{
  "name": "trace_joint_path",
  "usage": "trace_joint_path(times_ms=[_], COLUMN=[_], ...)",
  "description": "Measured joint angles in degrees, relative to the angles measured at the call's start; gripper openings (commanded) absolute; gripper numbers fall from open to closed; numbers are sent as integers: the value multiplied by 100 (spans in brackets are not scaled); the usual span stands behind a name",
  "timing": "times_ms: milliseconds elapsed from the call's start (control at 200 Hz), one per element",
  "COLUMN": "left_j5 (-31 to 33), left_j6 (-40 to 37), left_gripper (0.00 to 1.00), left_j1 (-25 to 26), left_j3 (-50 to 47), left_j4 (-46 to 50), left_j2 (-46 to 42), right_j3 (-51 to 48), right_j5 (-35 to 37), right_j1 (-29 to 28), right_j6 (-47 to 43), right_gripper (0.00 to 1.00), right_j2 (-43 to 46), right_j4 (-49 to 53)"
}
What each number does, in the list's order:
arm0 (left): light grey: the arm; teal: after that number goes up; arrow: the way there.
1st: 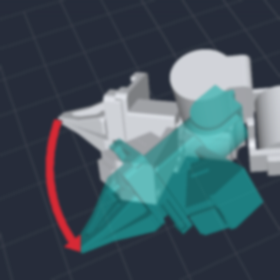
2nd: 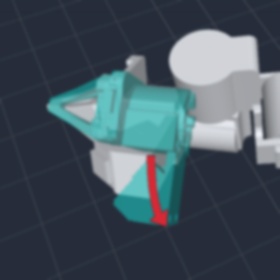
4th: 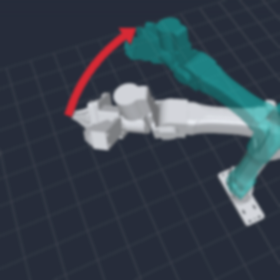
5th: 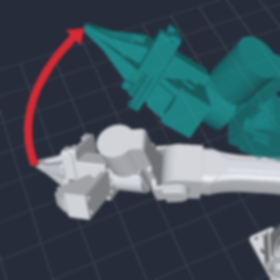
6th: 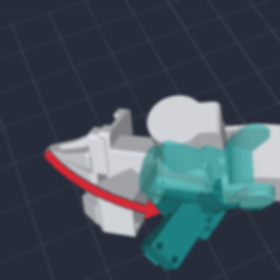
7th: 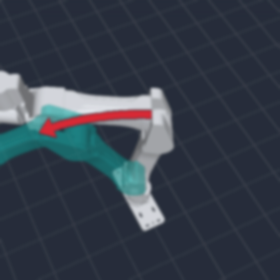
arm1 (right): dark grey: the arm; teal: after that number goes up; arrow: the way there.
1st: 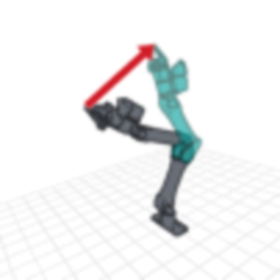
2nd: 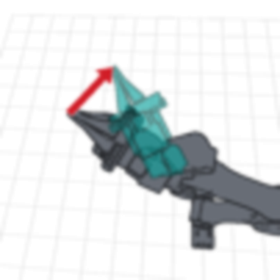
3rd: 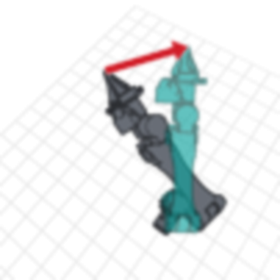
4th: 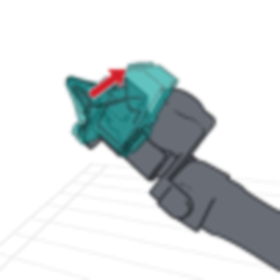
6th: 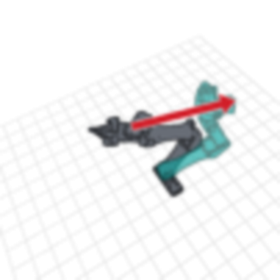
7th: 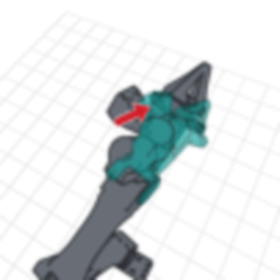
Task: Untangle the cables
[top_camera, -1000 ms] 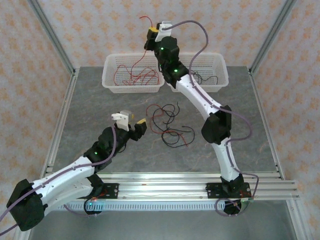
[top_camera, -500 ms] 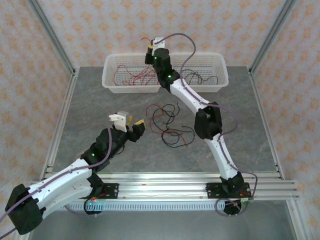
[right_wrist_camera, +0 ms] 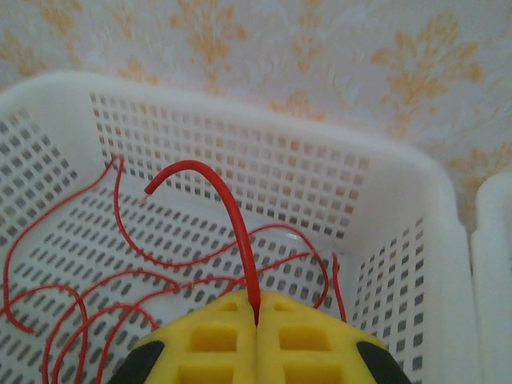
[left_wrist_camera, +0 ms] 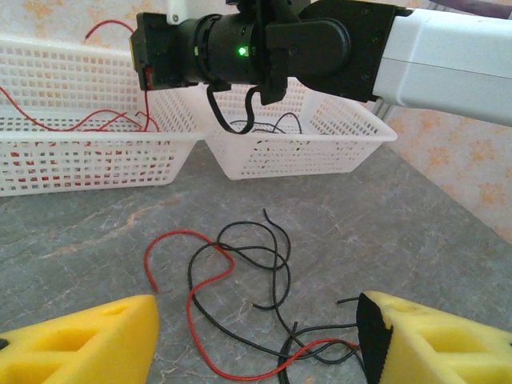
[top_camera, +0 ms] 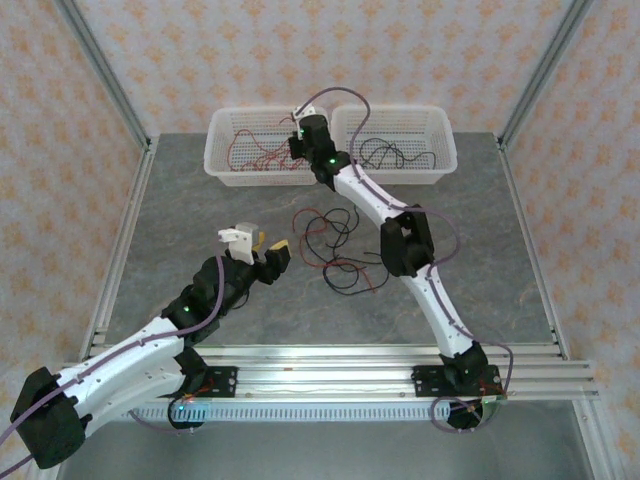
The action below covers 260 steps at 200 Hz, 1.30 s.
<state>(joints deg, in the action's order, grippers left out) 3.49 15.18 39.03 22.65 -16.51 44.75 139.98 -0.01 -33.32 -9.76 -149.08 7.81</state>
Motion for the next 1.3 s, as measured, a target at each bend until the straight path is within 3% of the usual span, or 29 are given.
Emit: trace_joint_path(times_ms=[205, 375, 586, 791, 1031, 1301], left_j5=[-4, 11, 129, 153, 127, -96], left_j6=[46, 155, 317, 472, 708, 1036], left_gripper=[80, 99, 99, 99, 95, 79], left_j1=[0, 0, 0, 0, -2, 0], left_j3=[0, 0, -2, -22, -9, 426], left_j4=[81, 98, 98, 107, 302, 785], left_j2=[0, -13, -267, -411, -103, 404], right_j3=[52, 166, 291, 291, 105, -2017], right_j5=[33, 131, 221, 295, 426, 876], right_j1=[0, 0, 0, 0, -26, -308], right_j6=[68, 146, 282, 619, 1534, 2354], right_gripper=[24, 43, 63, 65, 64, 62], right_j2=[-122, -155, -140, 70, 1005, 2734], right_j4=[258, 461, 531, 1025, 1954, 2396])
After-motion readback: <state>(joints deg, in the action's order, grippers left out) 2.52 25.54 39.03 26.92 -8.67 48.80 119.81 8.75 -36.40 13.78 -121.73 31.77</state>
